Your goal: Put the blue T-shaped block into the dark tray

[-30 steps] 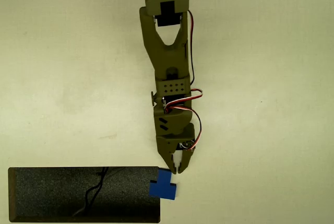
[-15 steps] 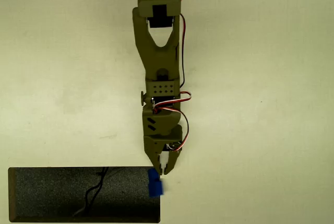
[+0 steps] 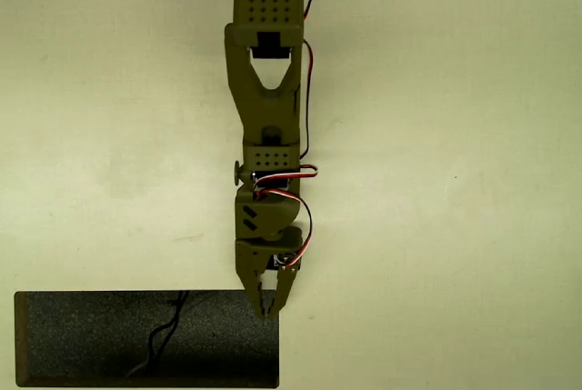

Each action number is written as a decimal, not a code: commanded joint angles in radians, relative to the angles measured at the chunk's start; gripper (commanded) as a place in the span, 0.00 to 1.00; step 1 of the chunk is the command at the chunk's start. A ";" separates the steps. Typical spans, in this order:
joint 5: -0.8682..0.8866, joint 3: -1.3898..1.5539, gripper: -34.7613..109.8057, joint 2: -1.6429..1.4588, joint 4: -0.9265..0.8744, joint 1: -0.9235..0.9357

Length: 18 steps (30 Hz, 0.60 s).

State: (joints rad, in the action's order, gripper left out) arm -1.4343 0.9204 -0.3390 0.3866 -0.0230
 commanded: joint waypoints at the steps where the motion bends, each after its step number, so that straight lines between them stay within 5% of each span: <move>1: -0.025 -0.155 0.24 0.046 0.021 0.003; 18: -0.083 -0.703 0.24 0.443 -0.003 0.025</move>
State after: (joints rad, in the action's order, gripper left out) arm -1.4941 0.2746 0.0874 0.3666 -0.0015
